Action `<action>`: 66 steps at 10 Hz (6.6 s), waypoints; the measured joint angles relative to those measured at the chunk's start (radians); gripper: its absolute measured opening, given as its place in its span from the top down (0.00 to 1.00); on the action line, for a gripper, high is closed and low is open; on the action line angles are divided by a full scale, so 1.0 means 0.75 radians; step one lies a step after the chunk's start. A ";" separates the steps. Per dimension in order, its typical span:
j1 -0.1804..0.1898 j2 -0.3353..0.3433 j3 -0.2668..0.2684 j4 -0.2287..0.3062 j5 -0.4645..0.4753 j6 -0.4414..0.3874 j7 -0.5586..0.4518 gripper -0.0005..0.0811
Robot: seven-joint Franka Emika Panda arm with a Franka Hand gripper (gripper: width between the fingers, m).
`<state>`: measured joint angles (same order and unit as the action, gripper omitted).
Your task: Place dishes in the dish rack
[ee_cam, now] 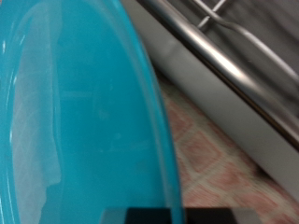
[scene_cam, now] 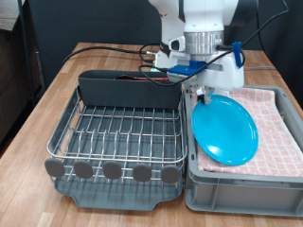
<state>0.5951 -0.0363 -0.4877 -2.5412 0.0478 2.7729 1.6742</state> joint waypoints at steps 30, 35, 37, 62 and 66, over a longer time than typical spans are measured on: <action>-0.215 -0.278 -0.195 0.434 -1.277 -0.710 -0.923 0.96; -0.224 -0.175 -0.248 0.381 -1.414 -0.525 -0.945 0.96; -0.227 -0.173 -0.270 0.348 -1.483 -0.464 -0.945 0.96; -0.234 0.289 -0.421 0.342 -1.340 -0.035 -0.710 0.96; -0.231 0.217 -0.355 0.341 -1.093 -0.114 -0.836 0.40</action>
<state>0.4215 0.1265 -0.7539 -2.2851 -0.7722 2.6870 1.0474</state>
